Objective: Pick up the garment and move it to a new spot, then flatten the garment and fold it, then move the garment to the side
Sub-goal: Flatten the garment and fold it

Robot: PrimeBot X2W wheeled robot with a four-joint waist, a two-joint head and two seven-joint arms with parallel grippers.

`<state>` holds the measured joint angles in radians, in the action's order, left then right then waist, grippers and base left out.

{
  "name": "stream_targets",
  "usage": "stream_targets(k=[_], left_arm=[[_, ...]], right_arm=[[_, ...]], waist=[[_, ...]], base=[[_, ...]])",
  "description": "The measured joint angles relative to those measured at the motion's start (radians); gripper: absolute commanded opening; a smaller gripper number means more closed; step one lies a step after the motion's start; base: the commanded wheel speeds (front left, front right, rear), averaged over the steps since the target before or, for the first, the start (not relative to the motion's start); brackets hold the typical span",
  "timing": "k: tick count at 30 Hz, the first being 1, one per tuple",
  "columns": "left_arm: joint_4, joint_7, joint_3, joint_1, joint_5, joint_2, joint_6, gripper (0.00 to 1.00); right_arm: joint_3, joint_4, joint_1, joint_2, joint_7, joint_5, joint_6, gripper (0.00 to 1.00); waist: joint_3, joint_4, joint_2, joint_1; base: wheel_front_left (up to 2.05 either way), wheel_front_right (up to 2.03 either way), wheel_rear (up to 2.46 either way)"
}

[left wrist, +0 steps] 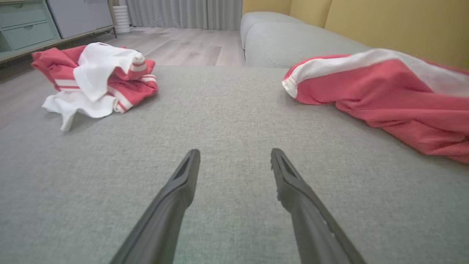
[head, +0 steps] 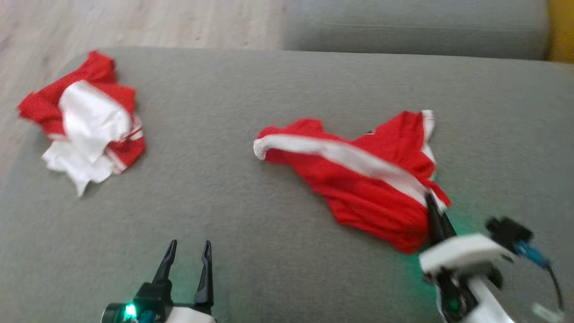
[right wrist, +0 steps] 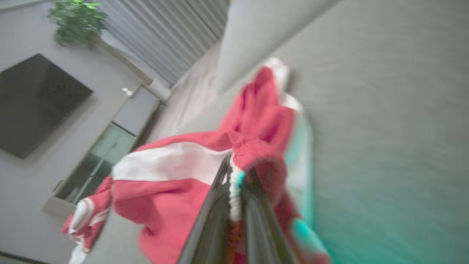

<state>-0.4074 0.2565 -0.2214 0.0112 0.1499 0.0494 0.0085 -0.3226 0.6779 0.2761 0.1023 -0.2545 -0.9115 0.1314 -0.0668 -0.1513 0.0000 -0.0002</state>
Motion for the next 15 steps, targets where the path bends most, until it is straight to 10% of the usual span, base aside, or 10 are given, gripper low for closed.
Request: stream_targets(k=[5, 6, 7, 8, 15], left_arm=[[-0.001, 0.0, 0.001, -0.004, 0.0, 0.0, -0.001, 1.0], [-0.001, 0.0, 0.0, -0.005, 0.0, 0.0, -0.001, 1.0], [-0.003, 0.0, -0.001, -0.007, 0.0, 0.0, -0.002, 1.0], [-0.006, 0.0, -0.002, -0.009, 0.0, 0.0, -0.006, 1.0], [-0.01, 0.0, -0.014, -0.054, 0.018, -0.001, -0.008, 1.0]], right_arm=[[0.013, -0.002, -0.079, 0.077, 0.028, -0.042, 0.0, 0.0], [0.014, -0.002, -0.077, 0.086, 0.03, -0.042, 0.0, 0.16], [0.013, 0.0, -0.072, 0.095, 0.036, -0.04, 0.0, 0.79], [0.011, 0.005, -0.065, 0.102, 0.036, -0.029, 0.0, 1.0], [0.021, 0.025, 0.04, 0.16, 0.014, 0.394, 0.0, 1.0]], waist=[[0.017, 0.079, 0.0, 0.0], [0.017, 0.093, 0.0, 0.0], [0.017, 0.107, 0.0, 0.0001], [0.016, 0.12, 0.0, 0.0], [-0.008, 0.164, 0.0, 0.0004]], base=[[0.0, 0.0, 0.0], [0.0, 0.0, 0.0], [0.0, 0.0, 0.0], [0.0, 0.0, 0.0], [0.0, 0.0, 0.0]])
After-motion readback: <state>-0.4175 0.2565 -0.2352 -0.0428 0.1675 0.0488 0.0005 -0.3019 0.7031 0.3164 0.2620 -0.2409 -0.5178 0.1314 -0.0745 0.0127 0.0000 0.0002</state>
